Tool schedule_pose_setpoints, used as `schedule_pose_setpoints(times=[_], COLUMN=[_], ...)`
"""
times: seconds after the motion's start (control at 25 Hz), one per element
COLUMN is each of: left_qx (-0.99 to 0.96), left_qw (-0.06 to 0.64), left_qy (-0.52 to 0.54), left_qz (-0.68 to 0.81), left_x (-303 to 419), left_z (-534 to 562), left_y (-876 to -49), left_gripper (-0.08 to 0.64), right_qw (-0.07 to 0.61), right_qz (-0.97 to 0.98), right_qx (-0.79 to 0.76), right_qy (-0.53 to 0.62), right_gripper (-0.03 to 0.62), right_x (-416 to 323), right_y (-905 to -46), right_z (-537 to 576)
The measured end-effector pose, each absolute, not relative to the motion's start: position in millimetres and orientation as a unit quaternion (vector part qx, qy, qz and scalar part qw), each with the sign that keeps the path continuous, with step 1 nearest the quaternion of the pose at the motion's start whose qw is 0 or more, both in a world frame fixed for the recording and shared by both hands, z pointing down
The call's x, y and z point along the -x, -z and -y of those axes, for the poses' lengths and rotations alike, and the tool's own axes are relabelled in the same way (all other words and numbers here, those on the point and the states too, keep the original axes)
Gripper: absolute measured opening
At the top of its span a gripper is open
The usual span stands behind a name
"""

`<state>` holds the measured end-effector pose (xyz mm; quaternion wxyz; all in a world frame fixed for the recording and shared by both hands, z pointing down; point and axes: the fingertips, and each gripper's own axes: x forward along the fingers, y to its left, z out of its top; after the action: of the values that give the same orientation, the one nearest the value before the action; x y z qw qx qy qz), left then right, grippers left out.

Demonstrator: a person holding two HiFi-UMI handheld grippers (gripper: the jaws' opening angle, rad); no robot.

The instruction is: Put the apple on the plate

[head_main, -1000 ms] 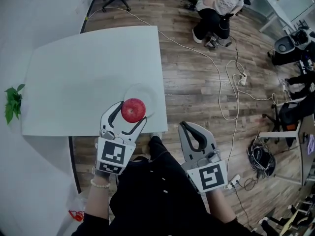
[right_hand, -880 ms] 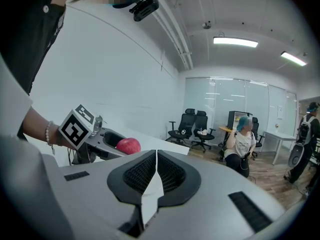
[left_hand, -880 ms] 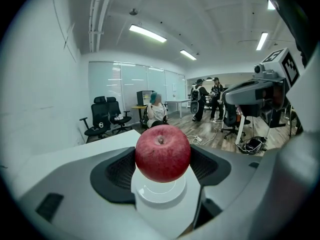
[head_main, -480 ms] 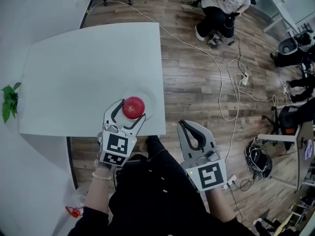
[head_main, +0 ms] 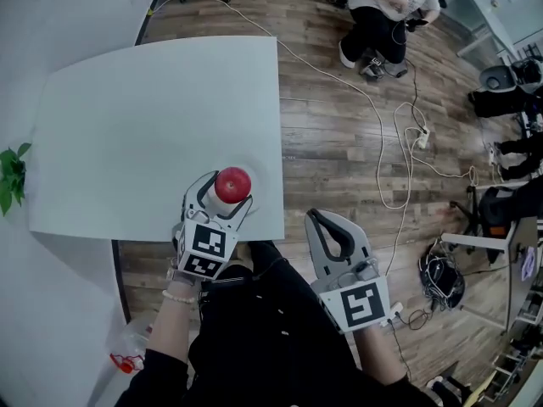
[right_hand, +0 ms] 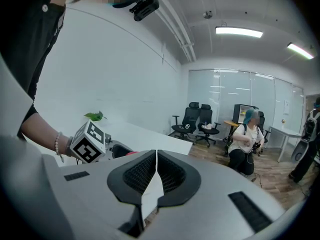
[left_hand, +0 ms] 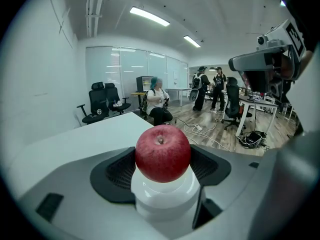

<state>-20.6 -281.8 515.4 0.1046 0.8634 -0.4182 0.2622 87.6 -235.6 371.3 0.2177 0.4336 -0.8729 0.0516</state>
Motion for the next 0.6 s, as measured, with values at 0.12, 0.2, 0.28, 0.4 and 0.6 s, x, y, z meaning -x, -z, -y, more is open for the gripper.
schedule_pose_setpoints(times=[0.12, 0.2, 0.28, 0.4, 0.6], left_qx=[-0.862, -0.86, -0.859, -0.857, -0.856], left_qw=[0.111, 0.116, 0.12, 0.122, 0.122], left_qy=[-0.269, -0.274, -0.278, -0.287, -0.299], left_qz=[0.416, 0.414, 0.413, 0.41, 0.405], left_x=[19, 16, 15, 15, 7], left_z=[288, 291, 293, 295, 295], left_y=[-525, -530, -536, -547, -559], left_gripper=[0.35, 0.35, 0.35, 0.351, 0.351], right_qw=[0.221, 0.223, 0.224, 0.226, 0.231], right_qz=[0.873, 0.873, 0.873, 0.873, 0.873], right_qx=[-0.431, -0.43, -0.429, -0.428, -0.425], right_qy=[-0.054, -0.057, -0.06, -0.061, -0.066], right_gripper=[0.044, 0.043, 0.044, 0.044, 0.044], right_x=[-88, -92, -94, -93, -99], right_y=[-373, -374, -376, -379, -384], right_z=[242, 244, 247, 251, 252])
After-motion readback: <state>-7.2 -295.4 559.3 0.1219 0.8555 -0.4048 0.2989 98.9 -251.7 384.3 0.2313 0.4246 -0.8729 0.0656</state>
